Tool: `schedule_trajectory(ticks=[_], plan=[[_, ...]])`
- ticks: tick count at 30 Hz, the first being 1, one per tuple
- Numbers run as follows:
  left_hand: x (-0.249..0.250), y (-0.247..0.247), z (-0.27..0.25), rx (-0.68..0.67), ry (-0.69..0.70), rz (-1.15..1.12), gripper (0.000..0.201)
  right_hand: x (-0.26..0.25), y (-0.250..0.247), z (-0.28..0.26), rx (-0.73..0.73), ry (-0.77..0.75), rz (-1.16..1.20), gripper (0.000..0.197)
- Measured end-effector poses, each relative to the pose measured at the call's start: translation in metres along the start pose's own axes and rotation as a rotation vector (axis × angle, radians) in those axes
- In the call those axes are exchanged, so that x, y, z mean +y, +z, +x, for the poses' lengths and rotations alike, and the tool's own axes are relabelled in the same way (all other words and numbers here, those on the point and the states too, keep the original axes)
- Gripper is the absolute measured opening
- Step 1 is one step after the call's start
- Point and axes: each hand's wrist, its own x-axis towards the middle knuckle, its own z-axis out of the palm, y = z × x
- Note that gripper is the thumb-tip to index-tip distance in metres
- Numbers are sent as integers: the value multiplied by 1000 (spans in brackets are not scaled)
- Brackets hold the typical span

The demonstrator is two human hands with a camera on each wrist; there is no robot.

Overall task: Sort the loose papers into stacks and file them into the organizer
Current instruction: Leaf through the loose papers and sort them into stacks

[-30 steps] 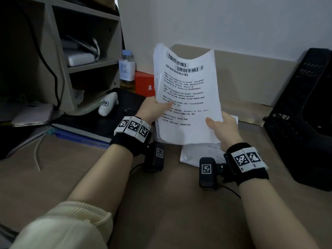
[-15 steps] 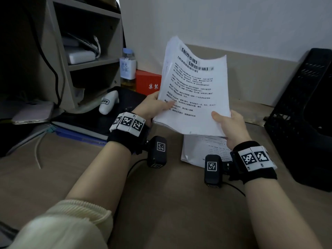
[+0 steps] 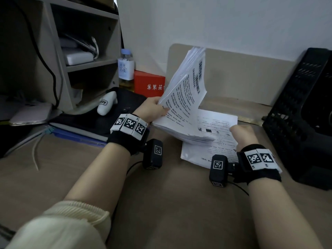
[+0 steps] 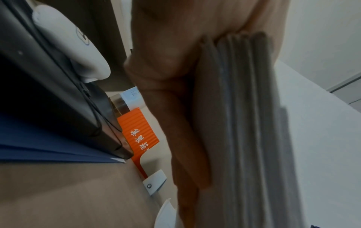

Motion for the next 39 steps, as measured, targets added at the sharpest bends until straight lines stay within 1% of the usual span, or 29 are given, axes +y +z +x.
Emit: schedule_trajectory(ticks=[3, 8, 10, 12, 14, 15, 18, 19, 21, 22, 23, 25, 26, 27, 29, 31, 32, 33, 34, 35, 36, 39], plan=[[1, 1, 0, -5, -9, 9, 33, 4, -1, 1, -19, 48, -27, 47], [1, -1, -1, -5, -24, 5, 35, 7, 0, 4, 10, 76, -37, 50], [1, -4, -1, -9, -26, 9, 36, 10, -2, 4, 56, 84, -46, 42], [2, -6, -1, -5, -30, 4, 36, 11, -4, 6, 55, 74, -40, 30], [3, -7, -2, 3, -29, -13, 35, 13, -4, 11, 38, 71, -14, 25], [4, -7, -2, 8, -26, -23, 34, 13, -4, 11, 36, 74, -17, 29], [5, -7, -3, 9, -22, -26, 33, 16, -1, 11, 25, 96, 18, 57], [5, -7, -3, 5, -24, -20, 33, 16, 0, 9, 8, 107, 37, 62], [4, -6, -3, -4, -28, -8, 34, 17, 4, 11, -32, 114, 84, 64], [4, -6, -3, -4, -31, -1, 35, 16, 5, 11, -47, 106, 92, 61], [3, -6, -3, -2, -35, 3, 35, 17, 6, 12, -63, 108, 78, 54], [3, -6, -3, 2, -42, 12, 36, 16, 9, 14, -58, 101, 12, 27], [4, -7, -3, 4, -46, 21, 36, 16, 8, 14, -60, 94, -5, 18], [4, -7, -3, 7, -52, 29, 37, 17, 8, 15, -62, 89, -14, 15], [4, -8, -2, 11, -59, 30, 37, 18, 8, 18, -75, 79, -28, 15], [3, -9, -2, 12, -65, 15, 36, 20, 8, 19, -57, 92, -54, 16], [2, -9, -1, 12, -68, 8, 34, 21, 8, 18, -59, 102, -60, 14], [2, -9, -2, 11, -70, 5, 33, 21, 9, 19, -69, 110, -69, 7], [2, -10, -1, 8, -72, 5, 32, 21, 9, 17, -77, 102, -83, 5], [2, -10, -1, 6, -74, 4, 32, 22, 9, 19, -85, 101, -102, 15], [1, -11, -1, 6, -75, 1, 32, 22, 9, 20, -89, 88, -117, 19], [1, -12, -1, 9, -79, -3, 29, 21, 11, 16, -133, 67, -161, 17]])
